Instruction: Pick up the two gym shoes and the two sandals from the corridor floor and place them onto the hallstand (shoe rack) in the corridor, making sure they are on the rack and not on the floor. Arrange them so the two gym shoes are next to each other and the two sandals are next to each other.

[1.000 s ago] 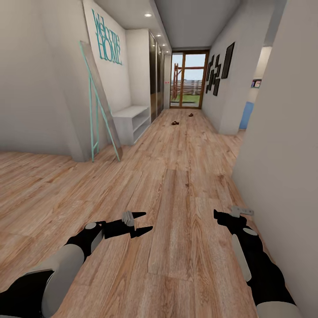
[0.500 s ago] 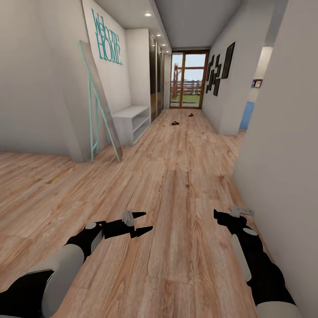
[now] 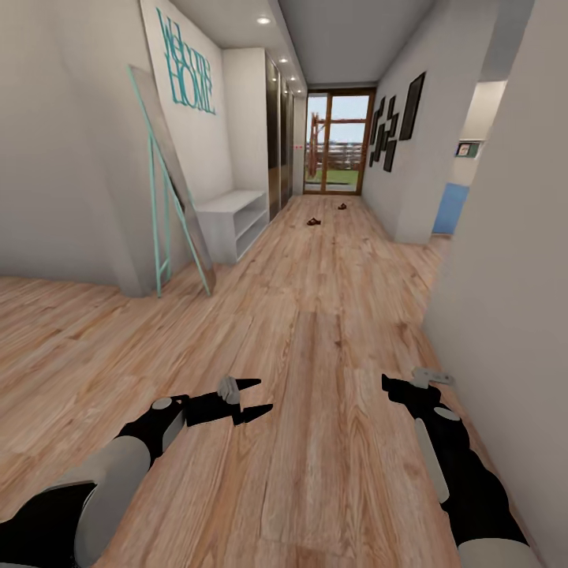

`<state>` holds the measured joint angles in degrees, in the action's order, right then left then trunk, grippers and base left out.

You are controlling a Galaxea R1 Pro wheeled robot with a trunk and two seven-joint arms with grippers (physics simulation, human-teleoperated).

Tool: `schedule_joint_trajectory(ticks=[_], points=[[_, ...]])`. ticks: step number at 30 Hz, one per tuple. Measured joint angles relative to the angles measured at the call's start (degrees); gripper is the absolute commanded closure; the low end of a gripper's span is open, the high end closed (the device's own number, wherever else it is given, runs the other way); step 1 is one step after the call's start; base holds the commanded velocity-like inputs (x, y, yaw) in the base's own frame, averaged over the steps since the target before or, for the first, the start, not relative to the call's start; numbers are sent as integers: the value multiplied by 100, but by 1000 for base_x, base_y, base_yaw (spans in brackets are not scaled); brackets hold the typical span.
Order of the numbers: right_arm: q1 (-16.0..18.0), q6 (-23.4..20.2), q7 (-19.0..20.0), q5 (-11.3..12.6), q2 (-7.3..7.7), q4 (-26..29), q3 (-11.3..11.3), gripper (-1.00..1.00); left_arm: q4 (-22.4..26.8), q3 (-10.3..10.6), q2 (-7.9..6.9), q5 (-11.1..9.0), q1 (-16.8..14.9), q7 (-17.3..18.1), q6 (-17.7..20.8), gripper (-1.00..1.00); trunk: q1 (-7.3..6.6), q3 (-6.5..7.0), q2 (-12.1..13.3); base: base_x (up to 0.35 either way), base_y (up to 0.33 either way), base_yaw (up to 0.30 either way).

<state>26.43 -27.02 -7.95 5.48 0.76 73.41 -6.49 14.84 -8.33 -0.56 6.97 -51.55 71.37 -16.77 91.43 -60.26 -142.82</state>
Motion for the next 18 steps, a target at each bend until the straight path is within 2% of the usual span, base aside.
schedule_joint_trajectory(ticks=[13,18], points=[[0,0,3,0,0,0,0,-100,-2,-5,-5,0,2,-8,0,-100,0,0,0,346,0,-1],[-1,-1,3,0,1,1,0,-100,-9,-13,-48,-7,0,-36,1,-100,0,0,0,347,0,-108]])
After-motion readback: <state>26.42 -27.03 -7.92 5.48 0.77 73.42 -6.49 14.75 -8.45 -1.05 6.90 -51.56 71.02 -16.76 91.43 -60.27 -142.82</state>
